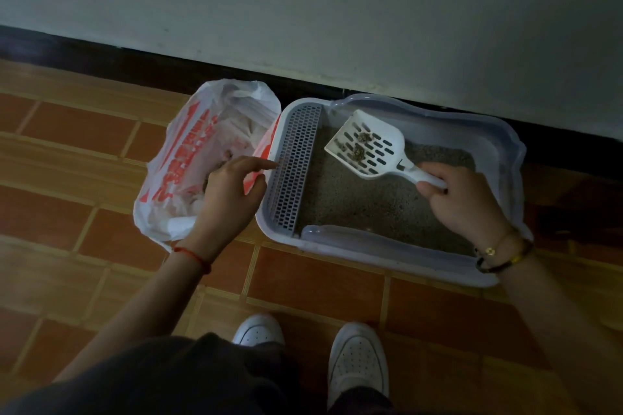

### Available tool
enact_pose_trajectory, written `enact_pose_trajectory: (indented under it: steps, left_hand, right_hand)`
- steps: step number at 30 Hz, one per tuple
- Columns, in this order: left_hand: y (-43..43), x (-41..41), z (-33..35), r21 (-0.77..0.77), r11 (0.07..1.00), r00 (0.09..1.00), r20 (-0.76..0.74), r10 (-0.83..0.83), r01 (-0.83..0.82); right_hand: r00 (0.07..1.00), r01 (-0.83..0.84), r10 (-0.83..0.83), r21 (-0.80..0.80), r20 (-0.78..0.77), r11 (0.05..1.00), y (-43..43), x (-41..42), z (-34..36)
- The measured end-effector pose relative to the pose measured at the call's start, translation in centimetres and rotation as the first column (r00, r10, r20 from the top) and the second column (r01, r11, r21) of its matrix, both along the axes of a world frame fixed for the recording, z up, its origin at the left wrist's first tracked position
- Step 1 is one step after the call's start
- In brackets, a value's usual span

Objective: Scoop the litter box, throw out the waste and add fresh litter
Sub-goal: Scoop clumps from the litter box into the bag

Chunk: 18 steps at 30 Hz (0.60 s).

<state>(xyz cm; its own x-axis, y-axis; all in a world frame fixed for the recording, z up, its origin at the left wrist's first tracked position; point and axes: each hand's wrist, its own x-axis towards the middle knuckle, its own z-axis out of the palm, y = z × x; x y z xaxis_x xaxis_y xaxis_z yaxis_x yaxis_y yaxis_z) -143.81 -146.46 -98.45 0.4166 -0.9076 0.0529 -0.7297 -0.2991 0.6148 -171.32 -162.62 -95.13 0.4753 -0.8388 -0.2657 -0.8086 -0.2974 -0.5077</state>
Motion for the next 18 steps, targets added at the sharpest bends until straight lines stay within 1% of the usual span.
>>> enact_pose_trajectory:
  steps: [3,6,8,10,14,18]
  left_hand:
    - [0.6,0.7,0.2,-0.008,0.999,0.999,0.008,0.033,-0.033]
    - [1.2,1.2,0.3,0.002,0.998,0.998,0.005,0.066,-0.066]
    - [1.6,1.4,0.2,0.002,0.996,0.996,-0.010,0.088,-0.088]
    - [1.9,1.6,0.0,0.002,0.995,0.995,-0.014,0.099,-0.099]
    - [2.2,1.8,-0.4,0.017,0.996,0.996,-0.003,0.092,-0.092]
    - [2.3,2.1,-0.5,0.020,0.994,0.995,-0.001,0.104,-0.104]
  right_hand:
    - [0.997,-0.053,0.049,-0.070,-0.064,0.996,0.1,0.8,0.0]
    - [0.972,-0.111,0.069,-0.181,-0.223,0.977,0.0,1.4,-0.4]
    - [0.948,-0.151,0.082,-0.206,-0.308,0.967,-0.2,1.6,-0.8]
    - [0.930,-0.164,0.086,-0.193,-0.357,0.967,-0.3,1.7,-1.1]
    - [0.919,-0.158,0.074,-0.189,-0.386,0.969,-0.3,2.0,-1.4]
    - [0.958,-0.095,0.068,-0.086,-0.280,0.992,-0.2,2.5,-1.1]
